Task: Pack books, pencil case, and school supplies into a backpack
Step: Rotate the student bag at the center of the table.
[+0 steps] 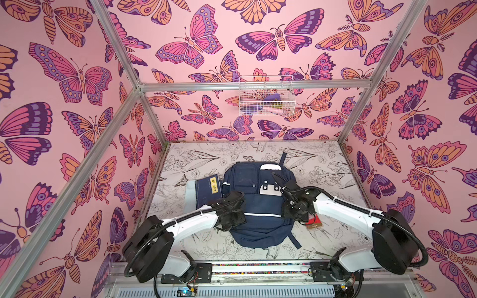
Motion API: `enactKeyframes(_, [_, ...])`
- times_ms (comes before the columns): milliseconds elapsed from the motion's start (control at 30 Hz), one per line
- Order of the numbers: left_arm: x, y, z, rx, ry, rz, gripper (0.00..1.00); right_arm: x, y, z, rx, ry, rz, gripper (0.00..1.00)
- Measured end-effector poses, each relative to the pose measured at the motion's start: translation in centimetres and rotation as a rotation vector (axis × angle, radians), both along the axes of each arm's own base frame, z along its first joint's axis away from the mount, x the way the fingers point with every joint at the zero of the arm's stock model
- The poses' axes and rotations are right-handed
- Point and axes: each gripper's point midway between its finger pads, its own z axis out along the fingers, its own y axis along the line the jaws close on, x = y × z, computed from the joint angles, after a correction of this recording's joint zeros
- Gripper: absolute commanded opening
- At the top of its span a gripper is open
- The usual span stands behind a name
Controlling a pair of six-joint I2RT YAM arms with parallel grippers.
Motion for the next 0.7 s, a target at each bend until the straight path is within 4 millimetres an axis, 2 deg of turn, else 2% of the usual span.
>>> enactKeyframes(167, [3.4, -0.3, 0.1, 0.001, -0.001, 0.019, 0.41, 0.6, 0.5, 0.1, -0.005, 0.000, 0.023, 0.70])
enactKeyframes(267, [6.1, -0.1, 0.6, -0.018, -0.023, 0.049, 0.39, 1.3, 0.7, 1.6, -0.017, -0.019, 0.048, 0.71])
enactKeyframes(367, [8.7, 0.6, 1.4, -0.036, -0.065, 0.086, 0.39, 2.9, 1.2, 3.8, -0.020, -0.073, 0.066, 0.71])
enactKeyframes(467, [10.3, 1.0, 2.5, -0.044, -0.105, 0.106, 0.52, 4.1, 1.2, 5.2, -0.019, -0.113, 0.069, 0.71])
enactKeyframes(533, [10.5, 0.8, 3.4, -0.048, -0.131, 0.094, 0.63, 4.4, 0.6, 5.3, -0.030, -0.115, 0.057, 0.71])
enactKeyframes(600, [9.8, 0.3, 4.3, -0.047, -0.147, 0.071, 0.72, 4.4, -0.2, 5.1, -0.049, -0.103, 0.043, 0.71])
enactKeyframes(700, [7.3, -1.2, 6.3, -0.066, -0.163, 0.009, 0.82, 3.8, -1.2, 4.4, -0.065, -0.083, 0.028, 0.72])
